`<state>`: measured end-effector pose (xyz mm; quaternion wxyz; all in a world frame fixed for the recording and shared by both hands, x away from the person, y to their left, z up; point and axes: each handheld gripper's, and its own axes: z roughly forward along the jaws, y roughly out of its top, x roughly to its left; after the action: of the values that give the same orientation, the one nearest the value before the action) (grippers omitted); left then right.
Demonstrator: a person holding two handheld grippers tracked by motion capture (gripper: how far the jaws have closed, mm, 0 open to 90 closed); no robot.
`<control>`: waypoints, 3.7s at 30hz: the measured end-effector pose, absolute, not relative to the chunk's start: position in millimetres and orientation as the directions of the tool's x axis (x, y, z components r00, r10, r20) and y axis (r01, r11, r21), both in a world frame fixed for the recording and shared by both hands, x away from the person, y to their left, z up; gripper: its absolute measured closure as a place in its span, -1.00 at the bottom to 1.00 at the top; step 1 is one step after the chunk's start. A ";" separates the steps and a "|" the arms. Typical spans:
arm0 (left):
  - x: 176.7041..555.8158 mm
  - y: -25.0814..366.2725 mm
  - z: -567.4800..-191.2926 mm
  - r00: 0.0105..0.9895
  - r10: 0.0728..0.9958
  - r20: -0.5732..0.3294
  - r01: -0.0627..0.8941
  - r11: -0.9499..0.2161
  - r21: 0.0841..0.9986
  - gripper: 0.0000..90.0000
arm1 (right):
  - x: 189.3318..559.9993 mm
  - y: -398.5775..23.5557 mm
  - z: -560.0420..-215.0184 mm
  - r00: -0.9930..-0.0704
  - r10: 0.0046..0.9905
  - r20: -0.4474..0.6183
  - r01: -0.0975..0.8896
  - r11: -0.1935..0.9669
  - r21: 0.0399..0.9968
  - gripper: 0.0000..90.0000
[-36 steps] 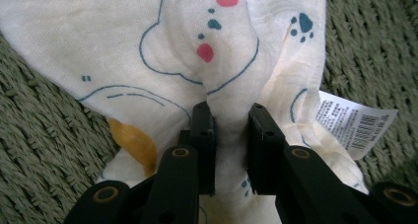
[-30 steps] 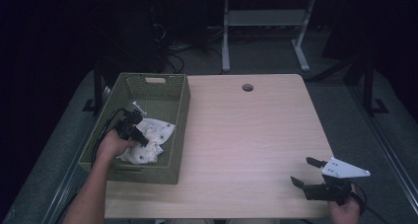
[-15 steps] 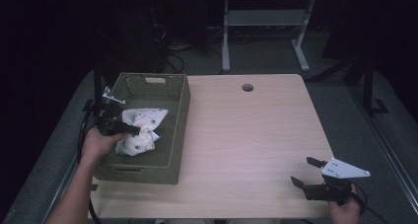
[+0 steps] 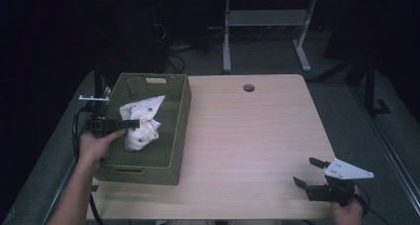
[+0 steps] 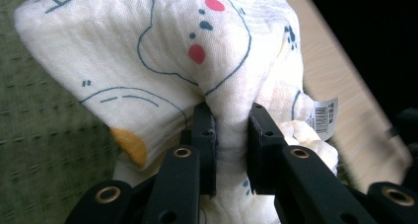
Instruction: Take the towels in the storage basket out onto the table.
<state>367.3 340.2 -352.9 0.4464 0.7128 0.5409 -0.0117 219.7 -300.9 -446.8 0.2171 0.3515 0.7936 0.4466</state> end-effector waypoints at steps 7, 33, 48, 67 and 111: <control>360.9 342.4 -350.0 0.432 0.701 -0.568 0.752 0.068 0.656 0.70 | 219.0 -301.0 -446.4 -0.656 0.754 -0.028 0.364 0.349 0.863 -0.69; 358.5 317.2 -327.2 0.534 0.570 -0.624 0.700 0.116 0.705 0.70 | 220.0 -302.1 -447.0 -0.653 0.757 -0.021 0.365 0.339 0.867 -0.69; 362.7 291.2 -311.2 0.589 0.537 -0.604 0.679 0.076 0.730 0.70 | 219.8 -303.5 -447.1 -0.650 0.759 -0.018 0.364 0.332 0.870 -0.69; 370.9 244.9 -295.5 0.649 0.504 -0.570 0.661 -0.002 0.750 0.70 | 220.2 -305.0 -447.0 -0.649 0.761 -0.019 0.356 0.326 0.876 -0.69; 393.3 130.0 -319.4 0.707 0.431 -0.560 0.672 -0.162 0.723 0.70 | 219.2 -303.7 -446.9 -0.655 0.756 -0.005 0.346 0.306 0.887 -0.69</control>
<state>393.3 130.0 -319.4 0.5340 0.7540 0.3656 -0.1125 219.2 -303.7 -446.9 0.2173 0.3539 0.7784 0.4707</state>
